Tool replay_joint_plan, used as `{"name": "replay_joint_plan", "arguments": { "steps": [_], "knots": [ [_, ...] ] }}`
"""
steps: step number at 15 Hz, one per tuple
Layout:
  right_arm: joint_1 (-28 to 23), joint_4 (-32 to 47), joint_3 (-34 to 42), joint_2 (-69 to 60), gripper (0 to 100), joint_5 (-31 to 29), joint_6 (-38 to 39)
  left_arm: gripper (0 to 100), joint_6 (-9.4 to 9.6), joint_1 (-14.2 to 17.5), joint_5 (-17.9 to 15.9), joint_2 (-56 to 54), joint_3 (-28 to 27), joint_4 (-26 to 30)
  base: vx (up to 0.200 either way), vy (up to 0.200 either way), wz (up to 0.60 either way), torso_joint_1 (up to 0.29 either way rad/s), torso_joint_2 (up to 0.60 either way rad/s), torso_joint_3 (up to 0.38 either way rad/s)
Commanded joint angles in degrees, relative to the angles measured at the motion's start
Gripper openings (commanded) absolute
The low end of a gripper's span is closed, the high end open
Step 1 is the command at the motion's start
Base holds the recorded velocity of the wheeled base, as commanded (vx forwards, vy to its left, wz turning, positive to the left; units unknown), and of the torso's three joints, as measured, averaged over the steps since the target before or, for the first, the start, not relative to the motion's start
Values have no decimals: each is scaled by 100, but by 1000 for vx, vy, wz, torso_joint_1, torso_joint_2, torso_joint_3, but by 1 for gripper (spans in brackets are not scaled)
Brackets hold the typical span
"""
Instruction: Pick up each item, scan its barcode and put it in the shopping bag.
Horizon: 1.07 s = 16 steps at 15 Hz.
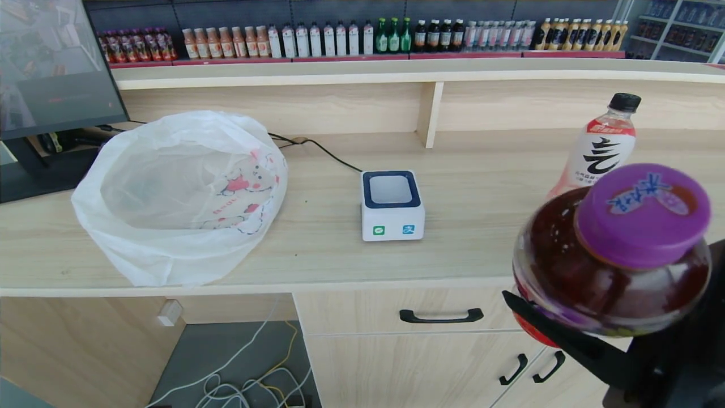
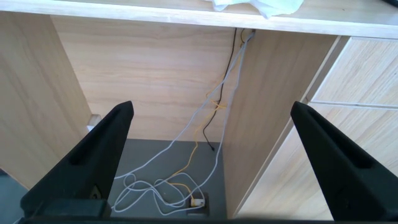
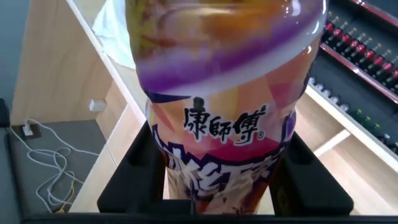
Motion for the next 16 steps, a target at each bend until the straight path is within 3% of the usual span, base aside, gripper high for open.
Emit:
{"name": "replay_joint_plan", "arguments": {
  "steps": [1,3,4,9,10,16],
  "knots": [
    [187,0,-412,510,0,633,-363,100,-6,-2,0,-1,0,-1,0,0,0,0,0,0],
    [204,8,-781,888,0,1837,-1031,100,-6,-2,0,-1,0,-1,0,0,0,0,0,0],
    [213,0,-860,985,0,1960,-1189,100,-6,-2,0,-1,0,-1,0,0,0,0,0,0],
    [398,-9,-869,1055,0,1925,-2129,100,2,-2,0,-1,0,-1,0,0,0,0,0,0],
    [389,-71,-842,1108,0,1925,-2832,100,-6,6,0,-1,0,-1,0,0,0,0,0,0],
    [442,-1345,-280,1336,0,1925,-4476,100,-6,-2,0,-1,0,-1,0,0,0,0,0,0]
  ]
}}
